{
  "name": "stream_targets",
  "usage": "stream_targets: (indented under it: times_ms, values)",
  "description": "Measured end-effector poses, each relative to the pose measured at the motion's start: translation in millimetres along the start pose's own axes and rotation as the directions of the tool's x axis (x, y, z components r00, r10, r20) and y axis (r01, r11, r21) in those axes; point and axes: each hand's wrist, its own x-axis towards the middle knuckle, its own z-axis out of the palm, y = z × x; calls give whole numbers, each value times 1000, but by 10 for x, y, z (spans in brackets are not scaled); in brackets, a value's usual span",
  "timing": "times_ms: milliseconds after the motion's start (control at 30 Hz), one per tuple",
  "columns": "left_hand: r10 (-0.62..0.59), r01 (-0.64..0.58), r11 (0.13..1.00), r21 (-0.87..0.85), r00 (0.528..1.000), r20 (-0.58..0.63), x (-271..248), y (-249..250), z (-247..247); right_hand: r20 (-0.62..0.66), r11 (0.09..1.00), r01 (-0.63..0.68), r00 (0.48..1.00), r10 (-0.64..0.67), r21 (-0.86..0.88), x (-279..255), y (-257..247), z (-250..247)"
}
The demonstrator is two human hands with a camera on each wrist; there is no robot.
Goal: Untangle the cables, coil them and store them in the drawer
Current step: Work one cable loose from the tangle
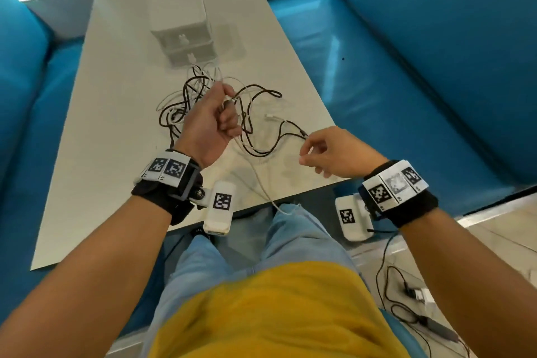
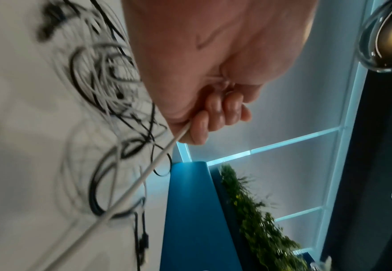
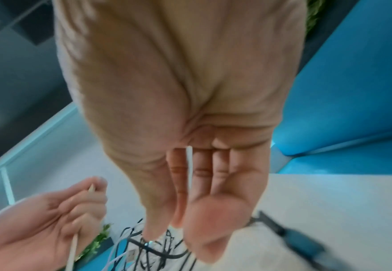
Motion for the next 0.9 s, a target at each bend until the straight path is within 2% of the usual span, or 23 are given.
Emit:
stream_targets:
  times_ms: [100, 267, 367, 433, 533, 633, 700, 767, 833, 900]
  values:
    - [7, -9, 1000, -15, 994, -111, -69, 35, -354, -4, 997, 42, 999, -42, -62, 269, -196, 85]
    - [1, 5, 1000, 20, 952, -307, -220, 105, -752, 76, 930, 60, 996, -35, -362, 635, -424, 311]
    - [-8, 10, 1000, 2, 937, -349, -257, 143, -860, 109, 817, 22, 993, 50, -577, 750, -446, 413]
    - [-24, 27, 1000, 5, 941, -338, -257, 129, -873, 104, 782, 40, 994, 32, -622, 817, -463, 404]
    - [-34, 57, 996, 73, 956, -293, -255, 79, -768, 57, 884, 70, 997, -49, -463, 916, -554, 266]
    - [-41, 94, 960, 265, 979, -198, -233, 7, -575, 26, 993, 101, 995, -99, -56, 994, -735, 108]
    - [-79, 136, 886, 444, 986, -144, -218, -61, -481, 11, 978, 99, 995, -103, 184, 1018, -854, 58]
    - [-160, 206, 828, 522, 978, -132, -225, -107, -423, -7, 955, 104, 994, -106, 276, 1023, -939, 46]
    - [-243, 287, 819, 497, 958, -153, -247, -131, -401, -25, 938, 103, 995, -101, 332, 1024, -992, 60]
    - [-270, 306, 857, 415, 952, -144, -275, -121, -380, -48, 925, 92, 996, -80, 369, 1037, -997, 80]
